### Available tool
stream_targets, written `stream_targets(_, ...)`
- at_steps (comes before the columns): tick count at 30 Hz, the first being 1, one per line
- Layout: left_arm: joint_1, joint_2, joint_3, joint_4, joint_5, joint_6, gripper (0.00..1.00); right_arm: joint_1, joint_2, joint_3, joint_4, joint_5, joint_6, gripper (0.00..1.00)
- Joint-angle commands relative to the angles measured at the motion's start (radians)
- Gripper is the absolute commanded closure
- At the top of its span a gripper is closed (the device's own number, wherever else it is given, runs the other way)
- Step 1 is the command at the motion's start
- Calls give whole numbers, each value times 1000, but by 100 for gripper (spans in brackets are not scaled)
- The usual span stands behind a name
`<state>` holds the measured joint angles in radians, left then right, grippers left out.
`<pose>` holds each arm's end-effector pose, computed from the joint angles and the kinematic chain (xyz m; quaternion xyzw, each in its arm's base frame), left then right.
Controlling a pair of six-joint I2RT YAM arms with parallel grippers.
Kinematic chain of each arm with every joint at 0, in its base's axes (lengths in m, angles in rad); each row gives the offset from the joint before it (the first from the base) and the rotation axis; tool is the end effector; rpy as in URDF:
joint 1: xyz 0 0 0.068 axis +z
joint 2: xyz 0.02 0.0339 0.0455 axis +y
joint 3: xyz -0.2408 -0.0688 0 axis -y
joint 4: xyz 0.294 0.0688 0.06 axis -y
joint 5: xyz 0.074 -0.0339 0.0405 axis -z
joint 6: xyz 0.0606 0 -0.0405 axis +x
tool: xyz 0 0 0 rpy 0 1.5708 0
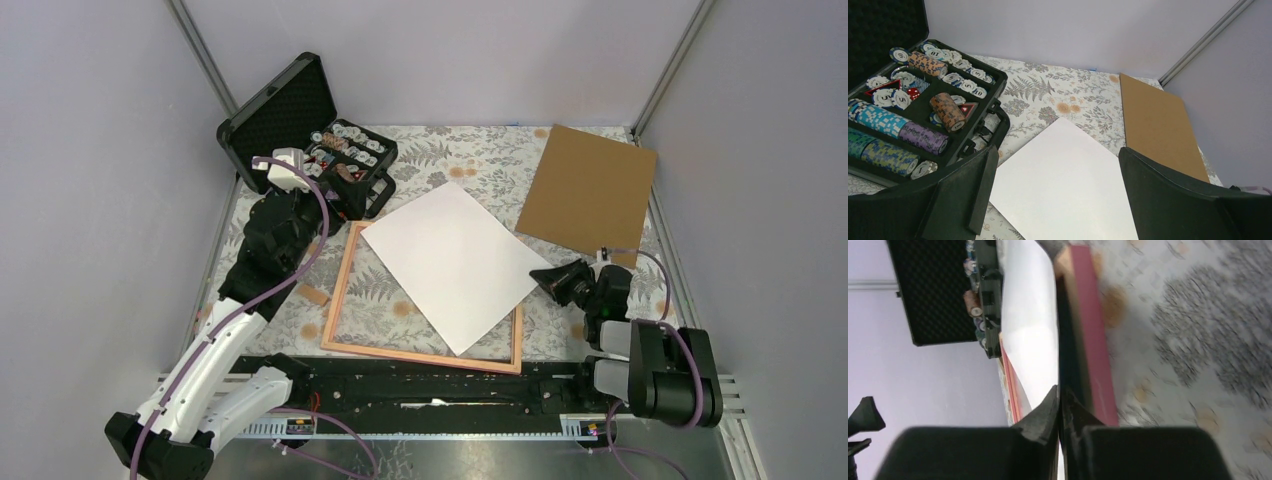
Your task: Put the photo into the frame
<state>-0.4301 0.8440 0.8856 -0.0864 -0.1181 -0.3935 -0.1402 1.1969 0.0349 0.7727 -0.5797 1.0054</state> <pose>0.2623 -0.1125 0.3596 -0.0276 0.7221 -0.2370 0.6493 0.2218 0.0022 0.0444 0.2976 0.7551 0.4393 0.3851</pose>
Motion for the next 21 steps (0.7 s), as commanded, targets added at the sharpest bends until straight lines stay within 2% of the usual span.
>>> stream_targets(1,-8,-13,7,59,2,1,1,-25,76,106,259,-141,15,99)
stream_targets(5,-12,-7,7,60,-2,2,1,-55,127,205,171,-294,76,100)
stream_targets(8,-13,-7,7,60,0,1,1,-77,165,311,-120,-417,8,100)
stream_targets(10,-15,-7,7,60,4,0,1,-91,190,380,-376,-466,-88,100)
stream_targets(12,-16,-5,7,61,6,-2,1,-95,219,446,-604,-495,-222,100)
stream_targets(15,-19,1,6,60,9,-3,1,-97,256,509,-832,-498,-376,100)
stream_targets(21,-25,8,4,65,15,-5,1,-40,371,577,-872,-488,-460,100)
